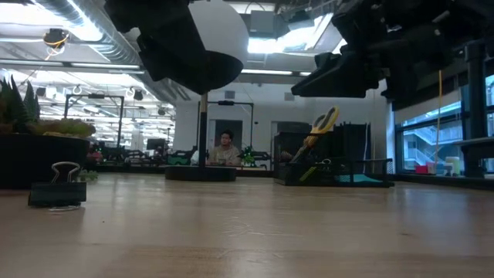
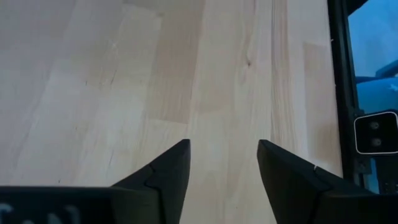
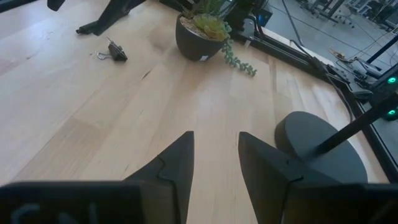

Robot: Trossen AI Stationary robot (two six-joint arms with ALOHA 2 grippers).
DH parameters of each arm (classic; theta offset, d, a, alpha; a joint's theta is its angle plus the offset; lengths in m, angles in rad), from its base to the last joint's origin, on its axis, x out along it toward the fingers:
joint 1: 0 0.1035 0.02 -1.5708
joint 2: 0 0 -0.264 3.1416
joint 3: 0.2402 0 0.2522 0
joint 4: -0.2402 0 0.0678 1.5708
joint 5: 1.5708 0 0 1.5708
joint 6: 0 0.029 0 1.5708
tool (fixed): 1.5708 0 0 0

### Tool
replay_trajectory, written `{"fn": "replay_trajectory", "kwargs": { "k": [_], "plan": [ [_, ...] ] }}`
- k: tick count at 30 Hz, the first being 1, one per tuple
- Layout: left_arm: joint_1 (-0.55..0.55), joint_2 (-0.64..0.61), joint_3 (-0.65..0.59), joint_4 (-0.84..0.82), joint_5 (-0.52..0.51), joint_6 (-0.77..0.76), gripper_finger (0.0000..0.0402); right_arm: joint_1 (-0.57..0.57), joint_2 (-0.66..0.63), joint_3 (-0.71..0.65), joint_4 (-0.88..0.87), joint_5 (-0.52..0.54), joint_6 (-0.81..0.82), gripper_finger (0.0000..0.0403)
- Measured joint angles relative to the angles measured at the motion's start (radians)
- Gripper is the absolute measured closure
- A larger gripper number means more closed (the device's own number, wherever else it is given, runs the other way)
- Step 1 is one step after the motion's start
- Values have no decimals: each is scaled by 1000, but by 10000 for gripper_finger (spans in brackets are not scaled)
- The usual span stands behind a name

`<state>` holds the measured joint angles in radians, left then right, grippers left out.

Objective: Pick and place office supplies into organizer
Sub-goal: Put the black binder clip into the desk organizer

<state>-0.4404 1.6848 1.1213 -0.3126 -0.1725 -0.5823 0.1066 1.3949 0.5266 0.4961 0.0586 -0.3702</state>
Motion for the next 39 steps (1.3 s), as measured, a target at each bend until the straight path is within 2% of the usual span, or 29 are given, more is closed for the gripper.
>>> {"fn": "replay_trajectory", "kwargs": {
  "k": [12,18,25,30,35,39],
  "plan": [
    [-10,0,0,-1,14,-9,217,0,0,0,0,0,-5,274],
    [-9,0,0,-1,5,-128,217,0,0,0,0,0,-5,274],
    [-71,0,0,-14,-105,-190,217,0,0,0,0,0,-5,274],
    [-109,0,53,-144,-138,-308,217,0,0,0,0,0,-5,274],
    [-146,0,103,-235,-200,-364,217,0,0,0,0,0,-5,274],
    [-162,4,106,-299,-197,-467,217,0,0,0,0,0,-5,274]
  ]
}}
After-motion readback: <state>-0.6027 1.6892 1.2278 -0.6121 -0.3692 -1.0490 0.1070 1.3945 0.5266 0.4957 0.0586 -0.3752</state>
